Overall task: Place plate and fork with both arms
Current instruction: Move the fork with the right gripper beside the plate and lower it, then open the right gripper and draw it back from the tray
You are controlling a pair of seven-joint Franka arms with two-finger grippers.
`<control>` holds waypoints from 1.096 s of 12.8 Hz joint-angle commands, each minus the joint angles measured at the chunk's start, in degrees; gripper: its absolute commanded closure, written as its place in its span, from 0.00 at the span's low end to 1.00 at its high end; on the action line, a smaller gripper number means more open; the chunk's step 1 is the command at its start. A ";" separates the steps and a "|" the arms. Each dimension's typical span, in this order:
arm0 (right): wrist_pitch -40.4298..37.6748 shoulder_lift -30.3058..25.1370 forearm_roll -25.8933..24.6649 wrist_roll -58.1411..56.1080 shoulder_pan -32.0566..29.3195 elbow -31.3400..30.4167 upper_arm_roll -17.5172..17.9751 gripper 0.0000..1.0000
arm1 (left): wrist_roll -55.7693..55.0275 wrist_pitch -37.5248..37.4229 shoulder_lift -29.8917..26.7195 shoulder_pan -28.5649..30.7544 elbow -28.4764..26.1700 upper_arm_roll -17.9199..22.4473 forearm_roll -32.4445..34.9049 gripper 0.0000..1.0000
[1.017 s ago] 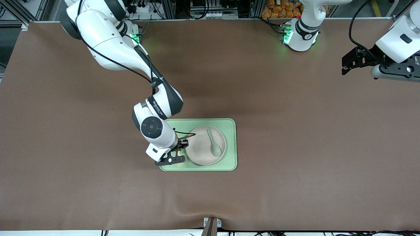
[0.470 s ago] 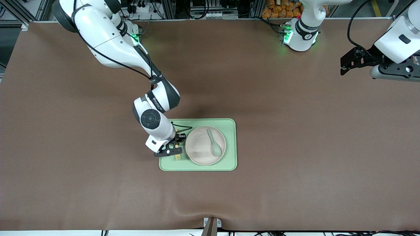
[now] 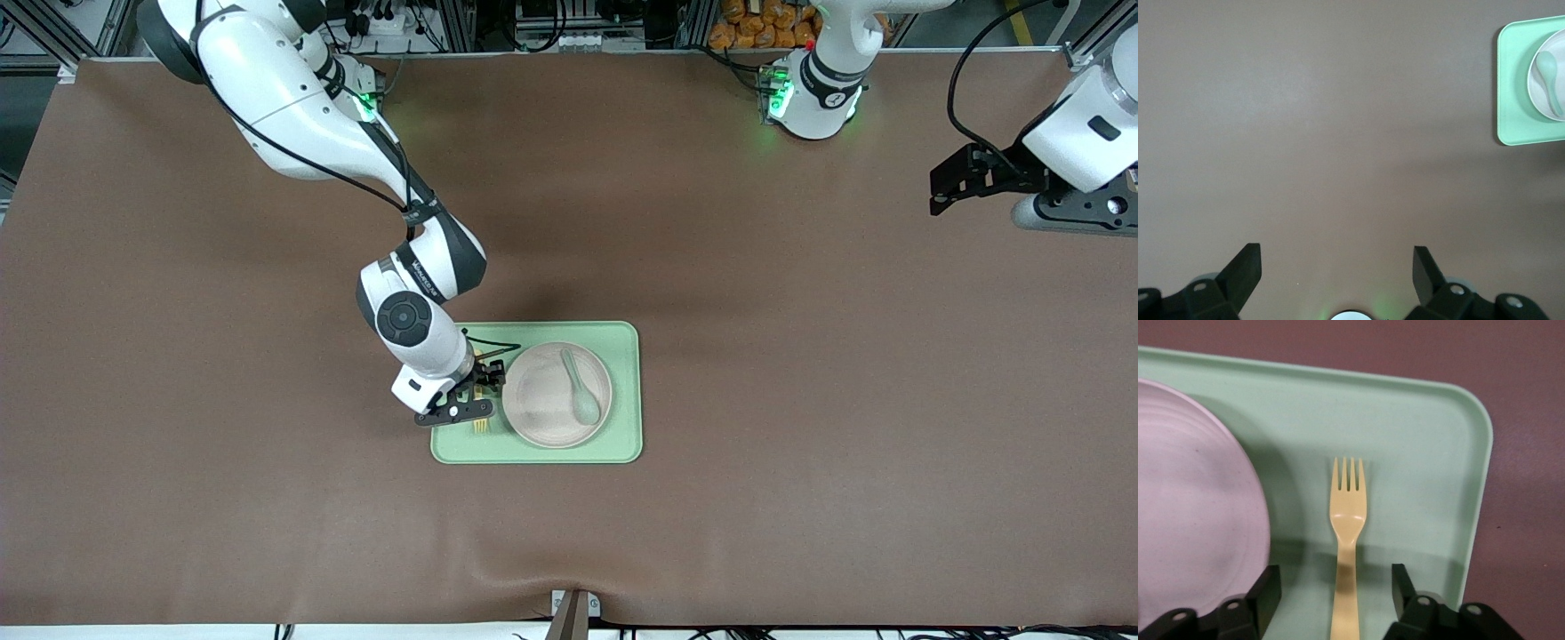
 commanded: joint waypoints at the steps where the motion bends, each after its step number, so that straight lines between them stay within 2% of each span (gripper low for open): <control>1: -8.51 -1.32 -0.58 0.13 -1.46 5.33 0.96 0.00 | -0.48 0.44 -0.25 0.23 0.46 -0.53 0.91 0.00; 2: -12.38 -1.32 -0.58 -0.04 -2.16 8.32 0.87 0.00 | -0.48 0.44 -0.43 0.32 0.46 -0.53 0.47 0.00; 3: -14.95 -1.32 -0.41 -0.22 -5.56 10.44 1.91 0.00 | -0.48 0.44 -0.43 0.23 0.46 -0.53 0.30 0.00; 5: -16.11 -3.07 -0.67 -0.22 -11.63 10.81 6.47 0.00 | -0.39 0.44 -0.43 0.06 0.55 -0.62 0.21 0.00; 9: -18.91 -8.26 -3.21 -0.40 -14.99 10.63 7.90 0.00 | -0.39 0.44 -0.34 -0.38 0.46 -0.71 0.21 0.00; 10: -22.23 -9.05 -3.13 -0.31 -17.09 10.63 9.55 0.00 | -0.39 0.44 -0.34 -0.38 0.46 -0.71 0.21 0.00; 12: -23.41 -10.28 -3.65 -0.22 -22.62 10.63 15.26 0.00 | -0.39 0.44 -0.34 -0.38 0.46 -0.62 0.21 0.00; 14: -23.93 -13.08 -4.09 -0.31 -23.26 10.55 15.29 0.00 | -0.39 0.44 -0.34 -0.30 0.46 -0.62 0.21 0.00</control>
